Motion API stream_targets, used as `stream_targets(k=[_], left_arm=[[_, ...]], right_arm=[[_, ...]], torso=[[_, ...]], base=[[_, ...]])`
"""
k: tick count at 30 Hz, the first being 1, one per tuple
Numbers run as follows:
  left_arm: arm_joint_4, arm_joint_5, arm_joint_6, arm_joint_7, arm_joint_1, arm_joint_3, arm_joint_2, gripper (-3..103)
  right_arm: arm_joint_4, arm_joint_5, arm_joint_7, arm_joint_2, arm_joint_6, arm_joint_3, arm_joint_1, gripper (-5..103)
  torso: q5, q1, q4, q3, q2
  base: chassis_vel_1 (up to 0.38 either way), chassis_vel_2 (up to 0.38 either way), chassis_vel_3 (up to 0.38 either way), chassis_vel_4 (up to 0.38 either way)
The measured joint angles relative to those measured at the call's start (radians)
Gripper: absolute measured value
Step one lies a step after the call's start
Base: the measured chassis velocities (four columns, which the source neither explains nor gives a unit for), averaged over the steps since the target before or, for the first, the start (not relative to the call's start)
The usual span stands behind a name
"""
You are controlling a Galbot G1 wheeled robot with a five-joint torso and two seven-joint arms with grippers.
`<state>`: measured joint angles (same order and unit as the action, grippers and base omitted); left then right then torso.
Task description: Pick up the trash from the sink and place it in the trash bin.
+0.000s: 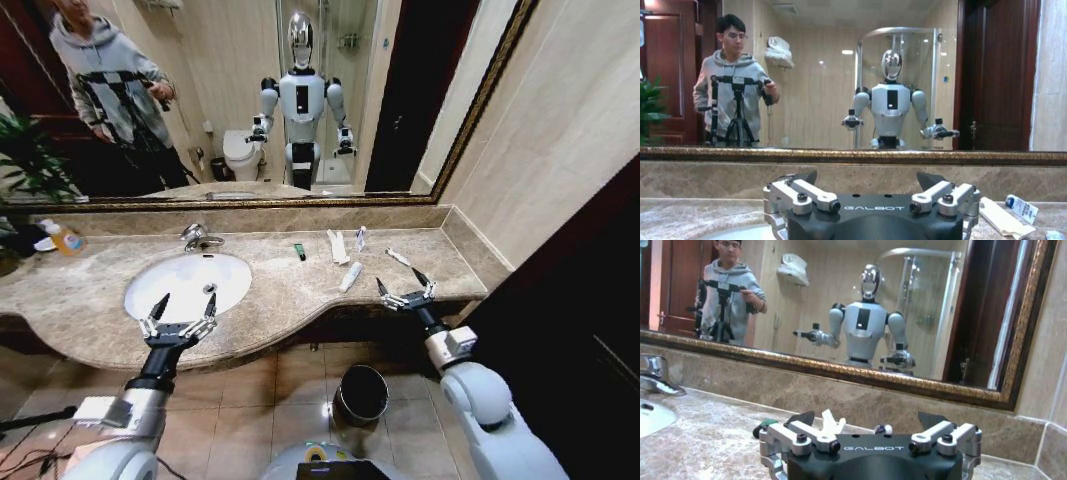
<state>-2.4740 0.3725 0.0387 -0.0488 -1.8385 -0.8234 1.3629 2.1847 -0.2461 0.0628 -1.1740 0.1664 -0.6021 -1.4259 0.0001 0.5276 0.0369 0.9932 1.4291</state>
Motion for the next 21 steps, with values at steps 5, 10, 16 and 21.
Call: stream_targets(k=[5, 10, 16, 21], left_arm=[[0.0, 0.0, 0.0, 0.0, 0.0, 0.0, 0.0, 100], [0.0, 0.0, 0.0, 0.0, 0.0, 0.0, 0.0, 100], [0.0, 0.0, 0.0, 0.0, 0.0, 0.0, 0.0, 100], [0.0, 0.0, 0.0, 0.0, 0.0, 0.0, 0.0, 100]], right_arm=[[0.047, -0.028, -0.027, -0.001, 0.04, -0.01, -0.008, 100], [0.095, -0.052, -0.09, -0.033, 0.07, -0.004, -0.044, 100], [0.096, -0.023, -0.116, -0.058, 0.042, 0.005, -0.076, 100], [0.124, 0.003, -0.174, -0.089, 0.019, 0.007, -0.099, 100]], torso=[[-0.0002, 0.0, 0.0, 0.0, 0.0], [-0.0001, 0.0, 0.0, 0.0, 0.0], [-0.0001, 0.0, -0.0001, 0.0, 0.0], [-0.0002, 0.0, 0.0, 0.0, 0.0]], base=[[0.0, 0.0, 0.0, 0.0], [0.0, 0.0, 0.0, 0.0], [0.0, 0.0, 0.0, 0.0], [0.0, 0.0, 0.0, 0.0]])
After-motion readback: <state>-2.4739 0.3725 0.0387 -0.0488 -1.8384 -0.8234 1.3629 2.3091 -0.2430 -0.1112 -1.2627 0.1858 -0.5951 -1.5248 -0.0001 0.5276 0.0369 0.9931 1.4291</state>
